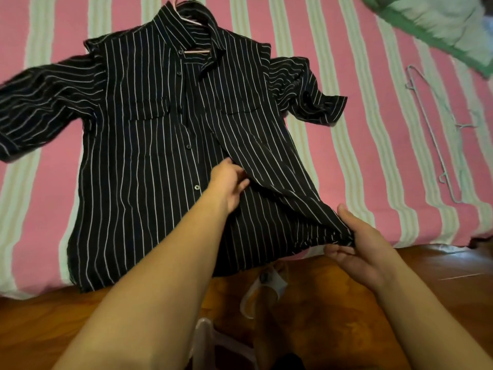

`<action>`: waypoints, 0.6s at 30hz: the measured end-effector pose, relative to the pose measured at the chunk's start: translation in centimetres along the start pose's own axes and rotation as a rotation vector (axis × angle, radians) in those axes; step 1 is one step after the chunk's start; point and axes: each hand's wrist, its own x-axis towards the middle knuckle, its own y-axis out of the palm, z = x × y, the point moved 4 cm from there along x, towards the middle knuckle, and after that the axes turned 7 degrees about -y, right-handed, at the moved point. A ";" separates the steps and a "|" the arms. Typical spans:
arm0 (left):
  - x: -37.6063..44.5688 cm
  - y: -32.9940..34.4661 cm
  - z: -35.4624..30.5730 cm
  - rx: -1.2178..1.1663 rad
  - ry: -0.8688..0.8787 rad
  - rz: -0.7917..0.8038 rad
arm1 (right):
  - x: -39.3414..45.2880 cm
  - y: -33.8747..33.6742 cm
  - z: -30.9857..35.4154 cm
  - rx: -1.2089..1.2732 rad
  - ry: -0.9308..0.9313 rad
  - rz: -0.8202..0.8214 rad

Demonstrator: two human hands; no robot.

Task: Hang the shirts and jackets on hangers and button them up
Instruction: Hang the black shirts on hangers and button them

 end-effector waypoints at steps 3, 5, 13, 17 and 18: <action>0.4 1.6 -2.4 -0.120 0.034 0.170 | 0.3 0.0 0.2 0.033 0.012 0.018; 0.0 2.3 -3.3 -0.162 0.006 0.330 | 0.5 0.0 0.4 0.084 0.018 0.026; -6.9 0.9 -6.5 0.277 0.362 0.291 | 1.0 -1.0 0.9 -0.193 -0.150 0.016; -10.4 -3.1 -1.2 0.558 0.149 0.304 | 0.9 -0.2 0.0 -0.806 -0.476 0.061; -10.5 -3.9 0.9 0.647 0.068 0.320 | 1.1 -0.1 -0.7 -0.889 -0.495 0.062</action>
